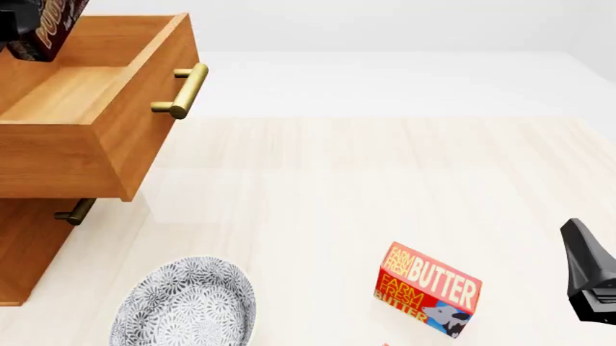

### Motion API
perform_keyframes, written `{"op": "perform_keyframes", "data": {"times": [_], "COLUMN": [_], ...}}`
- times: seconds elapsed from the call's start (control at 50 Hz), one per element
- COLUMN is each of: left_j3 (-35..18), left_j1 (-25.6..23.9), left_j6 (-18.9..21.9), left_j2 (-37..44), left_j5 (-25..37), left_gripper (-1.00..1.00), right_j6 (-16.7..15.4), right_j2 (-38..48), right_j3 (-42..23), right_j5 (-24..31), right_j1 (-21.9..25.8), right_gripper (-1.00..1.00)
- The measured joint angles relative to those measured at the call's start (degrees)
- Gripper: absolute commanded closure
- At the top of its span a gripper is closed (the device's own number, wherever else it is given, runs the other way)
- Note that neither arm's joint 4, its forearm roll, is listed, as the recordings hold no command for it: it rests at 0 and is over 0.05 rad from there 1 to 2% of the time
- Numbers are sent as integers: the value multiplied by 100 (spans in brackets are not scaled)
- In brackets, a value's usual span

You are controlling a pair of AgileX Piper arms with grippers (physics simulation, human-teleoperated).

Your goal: Put the chocolate pudding in the top drawer of the cabinet and close it.

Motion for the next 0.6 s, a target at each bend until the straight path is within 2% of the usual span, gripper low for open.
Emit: {"op": "perform_keyframes", "data": {"times": [0.6], "left_j3": [-18], "left_j1": [339], "left_j6": [167], "left_j2": [407], "left_j5": [156], "left_gripper": [100], "right_j6": [0], "right_j2": [0], "right_j3": [0], "right_j5": [0], "right_j1": [0], "right_gripper": [-100]}}
